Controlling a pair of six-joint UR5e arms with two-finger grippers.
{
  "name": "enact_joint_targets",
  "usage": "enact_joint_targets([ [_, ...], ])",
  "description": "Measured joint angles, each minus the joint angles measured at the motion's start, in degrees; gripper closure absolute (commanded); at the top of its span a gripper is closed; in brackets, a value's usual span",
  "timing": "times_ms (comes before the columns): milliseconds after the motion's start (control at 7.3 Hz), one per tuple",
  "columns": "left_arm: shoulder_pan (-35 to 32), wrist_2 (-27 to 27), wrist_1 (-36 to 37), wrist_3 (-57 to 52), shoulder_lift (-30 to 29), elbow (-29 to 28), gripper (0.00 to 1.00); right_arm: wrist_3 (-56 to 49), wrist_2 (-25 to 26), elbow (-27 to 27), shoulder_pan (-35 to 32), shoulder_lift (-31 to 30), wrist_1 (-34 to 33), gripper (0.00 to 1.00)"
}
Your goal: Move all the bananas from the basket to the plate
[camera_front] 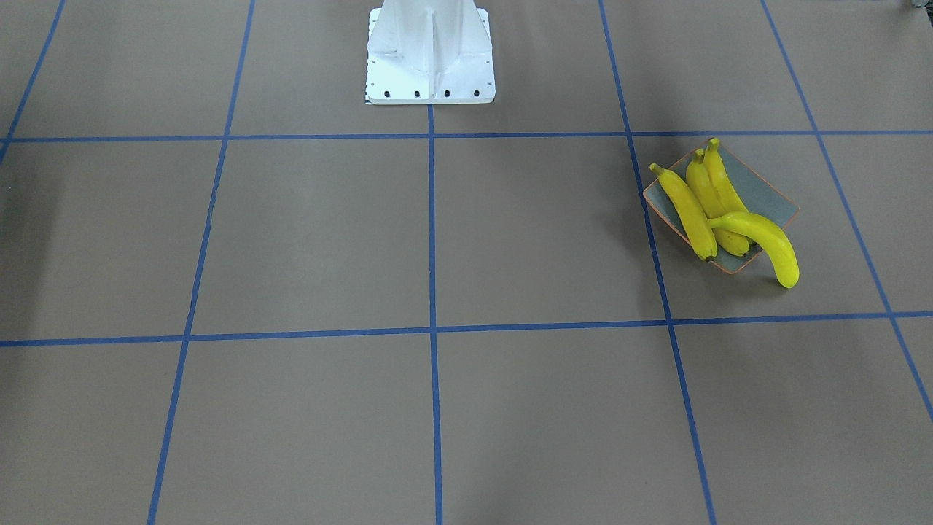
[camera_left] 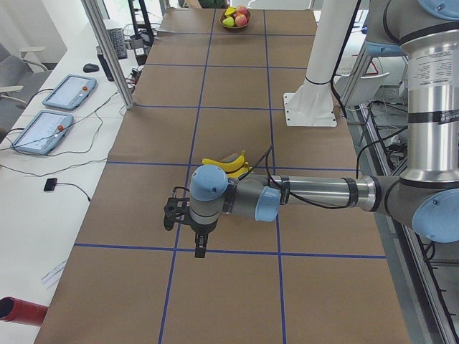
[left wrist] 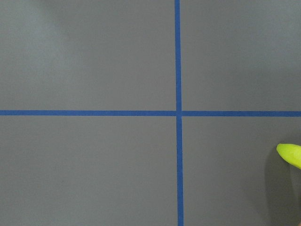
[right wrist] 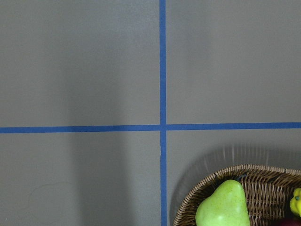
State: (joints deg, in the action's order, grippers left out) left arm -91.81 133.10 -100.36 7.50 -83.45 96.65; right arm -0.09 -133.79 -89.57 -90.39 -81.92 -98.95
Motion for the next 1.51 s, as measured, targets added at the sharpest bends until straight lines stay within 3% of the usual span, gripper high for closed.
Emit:
enact_joint_targets([
  [548,0.2,-0.1,0.8,2.3,-0.7,-1.1,0.01,0.4,0.1,-0.9,-0.1,-3.8,0.1,0.00],
  [1095,0.4,-0.3,7.8,2.7,-0.4,3.7,0.00,0.5,0.0,-0.8,-0.1,-4.6,0.0,0.00],
  [1506,0.5,-0.4,8.7,2.5,-0.2,3.9,0.01,0.5,0.0,-0.8,-0.1,-4.7,0.1,0.00],
])
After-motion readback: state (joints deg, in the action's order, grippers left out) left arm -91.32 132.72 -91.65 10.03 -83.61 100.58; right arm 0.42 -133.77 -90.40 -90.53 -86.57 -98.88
